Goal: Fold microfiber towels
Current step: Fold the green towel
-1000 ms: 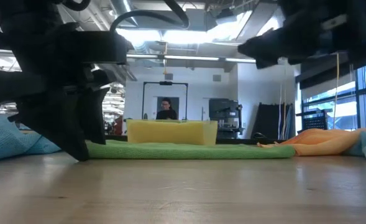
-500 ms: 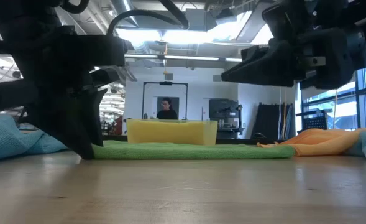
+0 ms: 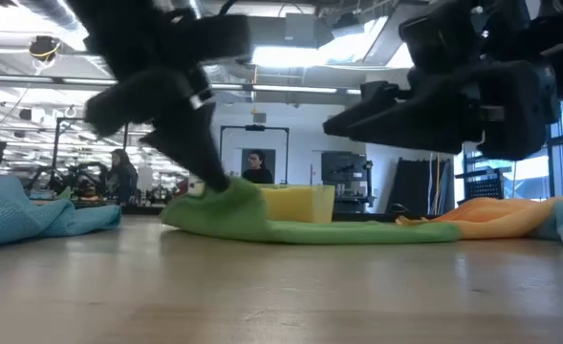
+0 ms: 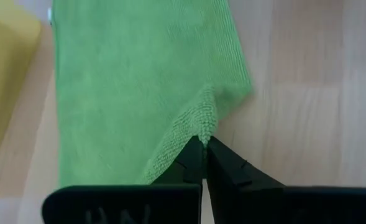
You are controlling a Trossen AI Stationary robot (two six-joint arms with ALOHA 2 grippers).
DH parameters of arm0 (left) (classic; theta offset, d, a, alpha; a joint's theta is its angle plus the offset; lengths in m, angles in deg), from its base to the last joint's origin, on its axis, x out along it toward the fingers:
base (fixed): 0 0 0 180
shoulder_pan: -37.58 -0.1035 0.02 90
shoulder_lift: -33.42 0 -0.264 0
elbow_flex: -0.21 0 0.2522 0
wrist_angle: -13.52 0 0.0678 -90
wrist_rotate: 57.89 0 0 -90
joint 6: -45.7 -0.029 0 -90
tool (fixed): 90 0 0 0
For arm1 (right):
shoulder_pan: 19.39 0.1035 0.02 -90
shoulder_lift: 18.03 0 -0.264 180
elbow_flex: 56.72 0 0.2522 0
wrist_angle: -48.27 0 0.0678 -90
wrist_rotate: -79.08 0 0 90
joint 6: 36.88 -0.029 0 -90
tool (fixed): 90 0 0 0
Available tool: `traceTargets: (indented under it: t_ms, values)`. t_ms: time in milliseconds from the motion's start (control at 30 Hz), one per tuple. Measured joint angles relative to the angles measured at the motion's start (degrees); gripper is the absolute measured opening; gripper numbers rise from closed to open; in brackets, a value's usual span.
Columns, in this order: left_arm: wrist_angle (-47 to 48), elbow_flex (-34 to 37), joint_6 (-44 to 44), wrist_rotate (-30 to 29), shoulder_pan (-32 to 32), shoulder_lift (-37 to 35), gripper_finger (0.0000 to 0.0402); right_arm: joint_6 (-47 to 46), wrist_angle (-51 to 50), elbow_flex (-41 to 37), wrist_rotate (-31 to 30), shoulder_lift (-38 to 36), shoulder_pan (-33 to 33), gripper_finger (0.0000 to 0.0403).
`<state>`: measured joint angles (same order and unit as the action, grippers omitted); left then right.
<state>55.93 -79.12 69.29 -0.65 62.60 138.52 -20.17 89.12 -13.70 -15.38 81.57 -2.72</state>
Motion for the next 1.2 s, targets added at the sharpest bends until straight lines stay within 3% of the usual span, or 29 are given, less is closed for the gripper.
traceTargets:
  t_ms: [133,367,633,800,1033,1200]
  values:
    - [0.0,-3.2,-3.3,1.6,-1.6,0.0,0.0000,-1.5,-0.1,4.5,-2.3,4.9,0.6,0.0279]
    - [1.0,-6.7,-4.5,3.9,-2.5,0.0,0.0000,-3.5,-4.3,12.7,-12.2,11.9,0.6,0.0277]
    - [1.5,-7.2,-4.5,5.6,-2.5,-0.1,0.0000,-7.7,-10.9,18.1,-12.6,13.3,0.6,0.0263]
    - [1.7,-7.2,-4.4,7.4,-2.5,-0.1,0.0000,-7.3,-13.7,19.7,-17.1,13.3,0.6,0.0242]
    - [1.6,-7.3,-4.2,10.8,-2.5,-0.1,0.0000,-4.0,-13.9,19.8,-17.0,13.3,1.3,0.0211]
    - [1.8,-7.3,-4.2,11.5,-2.5,-0.2,0.0000,-0.9,-14.1,19.8,-13.3,13.3,2.3,0.0200]
